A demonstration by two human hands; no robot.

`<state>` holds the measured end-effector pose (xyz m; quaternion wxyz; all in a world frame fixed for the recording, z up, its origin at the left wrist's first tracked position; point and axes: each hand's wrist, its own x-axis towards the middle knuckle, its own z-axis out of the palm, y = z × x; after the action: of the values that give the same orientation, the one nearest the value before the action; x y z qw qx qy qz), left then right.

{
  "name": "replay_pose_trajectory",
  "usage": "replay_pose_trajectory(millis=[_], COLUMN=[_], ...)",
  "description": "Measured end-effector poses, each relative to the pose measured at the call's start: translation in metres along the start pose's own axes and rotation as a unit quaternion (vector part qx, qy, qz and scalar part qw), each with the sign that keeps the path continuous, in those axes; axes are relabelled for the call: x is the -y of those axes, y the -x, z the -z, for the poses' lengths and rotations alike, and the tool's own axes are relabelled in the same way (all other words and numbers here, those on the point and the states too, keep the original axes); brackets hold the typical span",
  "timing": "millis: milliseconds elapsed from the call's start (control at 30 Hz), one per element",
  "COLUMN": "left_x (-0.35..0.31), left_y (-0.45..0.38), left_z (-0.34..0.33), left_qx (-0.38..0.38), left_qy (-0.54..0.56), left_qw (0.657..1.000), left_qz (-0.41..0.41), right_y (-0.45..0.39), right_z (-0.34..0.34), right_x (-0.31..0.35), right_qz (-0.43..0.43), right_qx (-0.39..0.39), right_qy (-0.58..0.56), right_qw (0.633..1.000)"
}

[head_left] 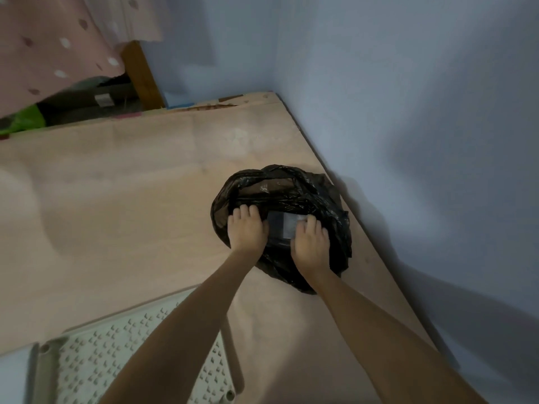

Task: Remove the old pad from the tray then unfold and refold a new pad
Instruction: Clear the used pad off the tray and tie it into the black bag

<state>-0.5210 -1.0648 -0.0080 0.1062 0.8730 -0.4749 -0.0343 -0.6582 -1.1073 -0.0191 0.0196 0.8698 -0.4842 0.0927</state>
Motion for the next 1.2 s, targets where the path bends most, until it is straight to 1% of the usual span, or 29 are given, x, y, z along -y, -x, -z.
replay_pose_trajectory(millis=[33, 67, 100, 133, 167, 200, 267, 300, 333, 367, 400, 433, 467, 500, 533, 600, 667, 767, 833, 867, 933, 967, 1000, 1100, 1167, 1200], left_x=[0.007, 0.015, 0.025, 0.034, 0.045, 0.055, 0.075, 0.081, 0.085, 0.087, 0.087, 0.086, 0.085, 0.084, 0.083, 0.079, 0.075, 0.073, 0.075, 0.076, 0.078, 0.079, 0.080, 0.087, 0.087, 0.086], left_y=[-0.003, -0.006, -0.010, -0.014, -0.017, -0.020, -0.025, -0.026, -0.026, -0.026, -0.024, -0.022, -0.018, -0.014, -0.011, -0.005, -0.001, -0.001, -0.004, -0.005, -0.006, -0.004, -0.003, 0.000, 0.002, 0.004], left_z=[0.010, 0.018, 0.025, 0.032, 0.038, 0.041, 0.039, 0.037, 0.036, 0.034, 0.031, 0.029, 0.028, 0.026, 0.024, 0.021, 0.023, 0.032, 0.038, 0.041, 0.047, 0.050, 0.052, 0.061, 0.069, 0.074], left_qx=[-0.047, -0.099, -0.143, -0.157, -0.136, -0.094, -0.002, 0.049, 0.091, 0.115, 0.123, 0.120, 0.112, 0.104, 0.096, 0.079, 0.060, 0.041, 0.048, 0.063, 0.128, 0.158, 0.170, 0.151, 0.153, 0.153], left_qy=[0.019, 0.038, 0.046, 0.050, 0.057, 0.068, 0.111, 0.168, 0.256, 0.352, 0.437, 0.494, 0.518, 0.527, 0.529, 0.536, 0.546, 0.550, 0.547, 0.541, 0.506, 0.476, 0.452, 0.440, 0.455, 0.468], left_qw=[0.999, 0.994, 0.989, 0.985, 0.986, 0.987, 0.982, 0.969, 0.940, 0.896, 0.845, 0.804, 0.785, 0.780, 0.782, 0.790, 0.792, 0.791, 0.793, 0.793, 0.797, 0.802, 0.807, 0.813, 0.809, 0.805], left_qz=[-0.001, 0.001, 0.013, 0.042, 0.079, 0.115, 0.153, 0.174, 0.206, 0.246, 0.284, 0.309, 0.319, 0.321, 0.315, 0.289, 0.267, 0.264, 0.265, 0.272, 0.305, 0.325, 0.339, 0.349, 0.339, 0.332], right_y=[-0.002, -0.007, -0.013, -0.019, -0.024, -0.029, -0.036, -0.037, -0.037, -0.034, -0.030, -0.024, -0.018, -0.012, -0.006, 0.002, 0.006, 0.005, 0.006, 0.007, 0.008, 0.009, 0.009, 0.006, 0.002, 0.002], right_z=[0.005, 0.011, 0.018, 0.025, 0.032, 0.037, 0.042, 0.042, 0.041, 0.041, 0.040, 0.040, 0.040, 0.040, 0.039, 0.039, 0.042, 0.052, 0.058, 0.059, 0.061, 0.059, 0.060, 0.065, 0.073, 0.077], right_x=[-0.006, -0.012, -0.017, -0.022, -0.027, -0.033, -0.047, -0.055, -0.063, -0.068, -0.072, -0.075, -0.076, -0.075, -0.074, -0.073, -0.073, -0.072, -0.070, -0.069, -0.069, -0.071, -0.072, -0.082, -0.089, -0.092], right_qz=[0.019, 0.015, -0.013, -0.058, -0.113, -0.168, -0.256, -0.277, -0.280, -0.279, -0.281, -0.294, -0.308, -0.315, -0.306, -0.279, -0.282, -0.290, -0.286, -0.283, -0.279, -0.271, -0.265, -0.293, -0.310, -0.319], right_qx=[-0.034, -0.063, -0.082, -0.092, -0.094, -0.083, -0.025, 0.010, 0.058, 0.105, 0.133, 0.135, 0.119, 0.105, 0.109, 0.153, 0.185, 0.232, 0.264, 0.270, 0.264, 0.251, 0.229, 0.117, 0.037, 0.005], right_qy=[-0.018, -0.033, -0.049, -0.071, -0.098, -0.124, -0.173, -0.201, -0.235, -0.271, -0.295, -0.313, -0.335, -0.356, -0.378, -0.420, -0.450, -0.488, -0.495, -0.497, -0.492, -0.479, -0.455, -0.350, -0.280, -0.263], right_qw=[0.999, 0.997, 0.995, 0.991, 0.984, 0.974, 0.951, 0.940, 0.929, 0.915, 0.904, 0.893, 0.882, 0.873, 0.867, 0.850, 0.827, 0.790, 0.777, 0.775, 0.781, 0.796, 0.819, 0.882, 0.908, 0.911])
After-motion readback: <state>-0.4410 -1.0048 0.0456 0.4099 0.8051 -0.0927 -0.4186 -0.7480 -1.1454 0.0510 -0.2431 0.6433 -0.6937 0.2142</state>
